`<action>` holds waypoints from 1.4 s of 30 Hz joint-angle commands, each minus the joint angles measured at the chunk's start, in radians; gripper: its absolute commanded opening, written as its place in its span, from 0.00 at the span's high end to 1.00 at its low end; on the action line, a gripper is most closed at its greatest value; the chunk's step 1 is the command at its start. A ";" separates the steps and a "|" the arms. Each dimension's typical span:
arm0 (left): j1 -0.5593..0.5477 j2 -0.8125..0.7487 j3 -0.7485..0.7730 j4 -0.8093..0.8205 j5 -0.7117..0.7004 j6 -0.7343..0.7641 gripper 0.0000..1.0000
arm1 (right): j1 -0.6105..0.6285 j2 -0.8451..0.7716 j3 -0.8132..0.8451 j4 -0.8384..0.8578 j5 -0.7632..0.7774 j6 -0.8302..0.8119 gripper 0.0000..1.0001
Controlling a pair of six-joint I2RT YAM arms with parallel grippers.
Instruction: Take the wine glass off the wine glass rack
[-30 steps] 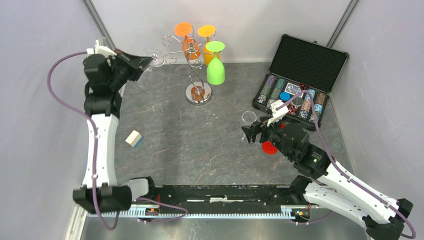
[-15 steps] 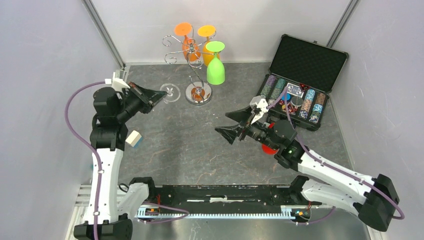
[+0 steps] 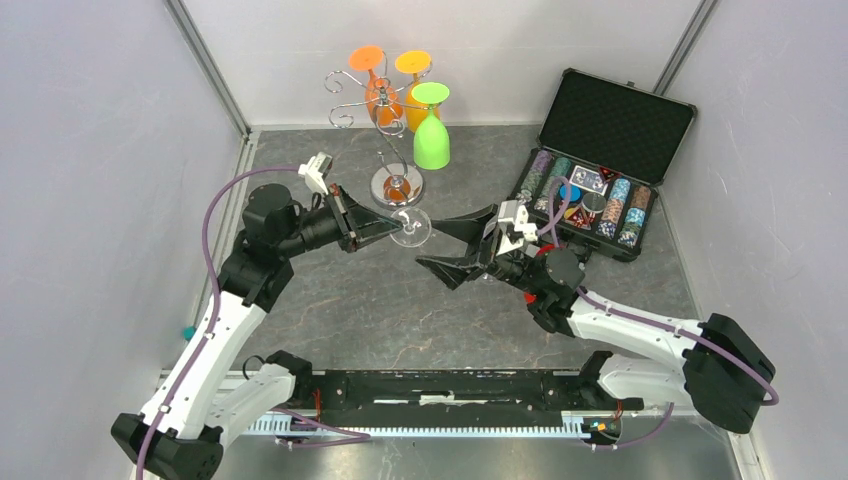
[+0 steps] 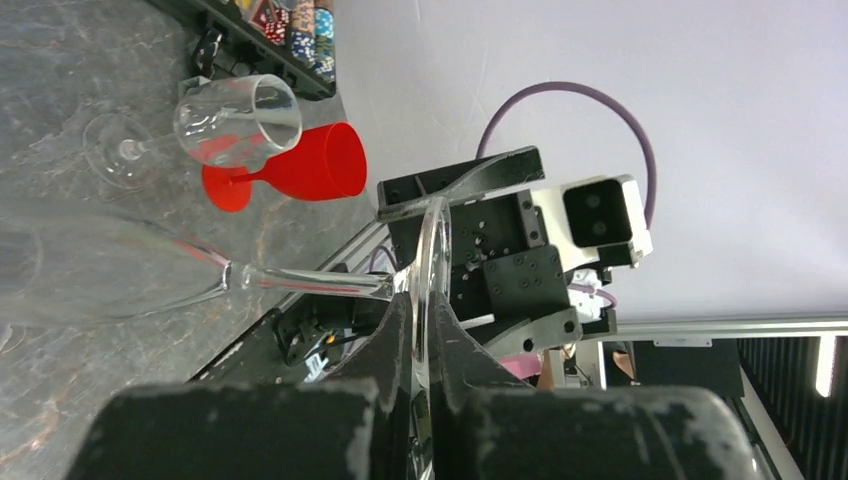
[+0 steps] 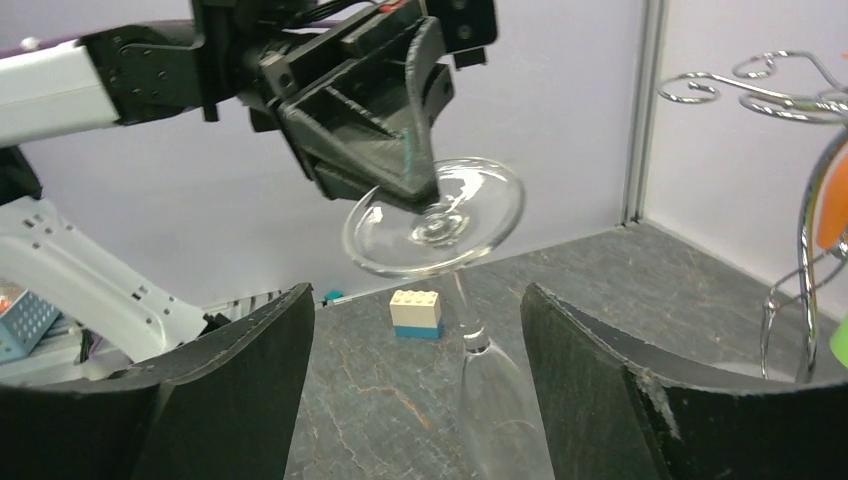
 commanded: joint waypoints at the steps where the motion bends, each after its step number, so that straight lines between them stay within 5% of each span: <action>1: -0.020 -0.006 0.002 0.149 0.027 -0.094 0.98 | 0.008 0.000 -0.024 0.143 -0.098 -0.101 0.19; 11: -0.060 0.007 0.008 0.175 0.047 -0.133 0.98 | 0.013 0.075 0.049 0.048 -0.169 -0.291 0.23; 21: -0.080 0.002 0.007 0.183 0.041 -0.141 0.98 | 0.013 0.121 0.096 0.079 -0.119 -0.251 0.48; 30: -0.079 -0.016 -0.024 0.245 0.025 -0.181 0.98 | 0.015 0.129 0.133 0.053 -0.071 -0.229 0.91; 32: -0.080 -0.019 -0.023 0.245 0.019 -0.179 0.81 | 0.015 0.113 0.119 0.078 -0.036 -0.219 0.99; 37: -0.079 -0.040 -0.029 0.198 -0.065 -0.110 0.28 | 0.015 0.056 0.057 0.192 0.097 -0.157 1.00; 42: -0.080 -0.055 -0.088 0.154 -0.178 -0.050 0.13 | 0.014 -0.025 -0.025 0.328 0.304 -0.053 1.00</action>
